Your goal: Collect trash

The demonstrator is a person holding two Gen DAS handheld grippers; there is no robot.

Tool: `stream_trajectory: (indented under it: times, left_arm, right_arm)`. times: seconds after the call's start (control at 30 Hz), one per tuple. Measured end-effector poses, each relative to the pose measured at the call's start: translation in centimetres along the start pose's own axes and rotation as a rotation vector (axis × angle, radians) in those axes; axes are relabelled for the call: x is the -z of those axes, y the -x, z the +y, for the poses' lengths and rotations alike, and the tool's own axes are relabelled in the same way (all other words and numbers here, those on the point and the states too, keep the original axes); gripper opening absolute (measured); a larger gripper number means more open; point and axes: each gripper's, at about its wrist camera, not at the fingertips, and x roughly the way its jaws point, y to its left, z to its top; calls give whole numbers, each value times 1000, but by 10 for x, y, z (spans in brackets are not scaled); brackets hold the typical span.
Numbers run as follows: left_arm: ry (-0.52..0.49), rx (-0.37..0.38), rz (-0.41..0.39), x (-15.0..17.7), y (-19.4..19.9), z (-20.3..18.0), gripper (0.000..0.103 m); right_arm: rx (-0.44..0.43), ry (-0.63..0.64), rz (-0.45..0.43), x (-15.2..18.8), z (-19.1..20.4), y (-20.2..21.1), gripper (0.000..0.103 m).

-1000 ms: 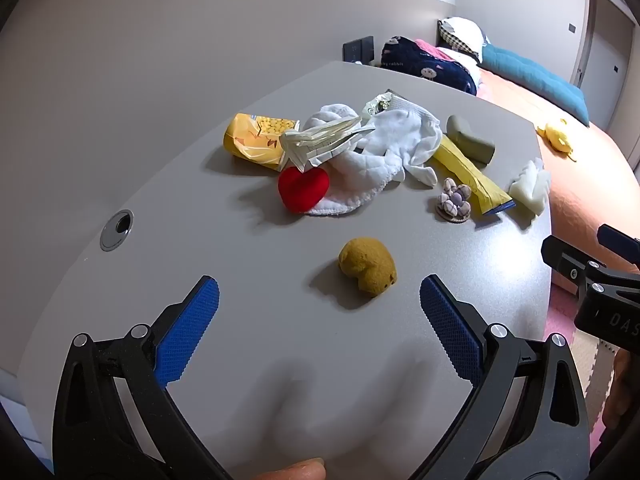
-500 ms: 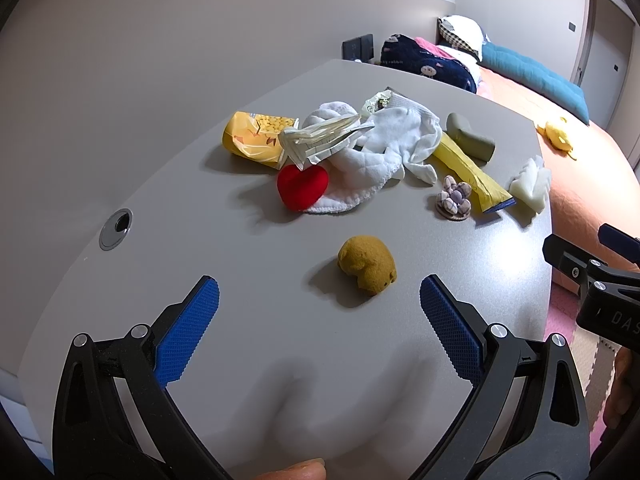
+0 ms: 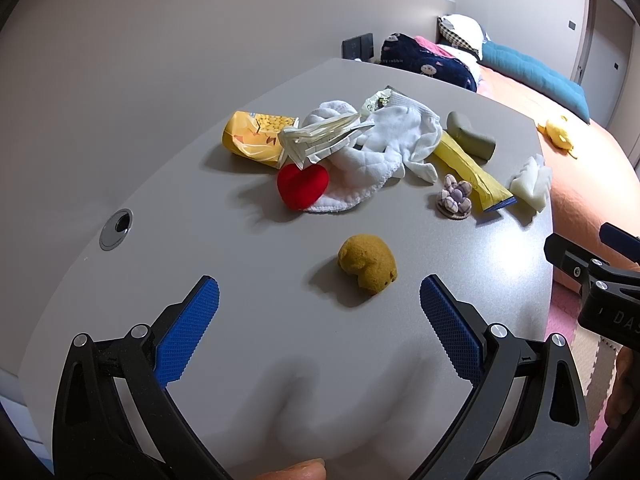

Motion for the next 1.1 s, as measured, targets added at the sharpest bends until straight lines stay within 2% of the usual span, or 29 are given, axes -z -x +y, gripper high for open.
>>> stream_trajectory:
  times: [1.1]
  left_arm:
    - [-5, -2, 16, 8, -9, -3, 97]
  right_arm:
    - [2, -3, 4, 2, -3, -3, 100]
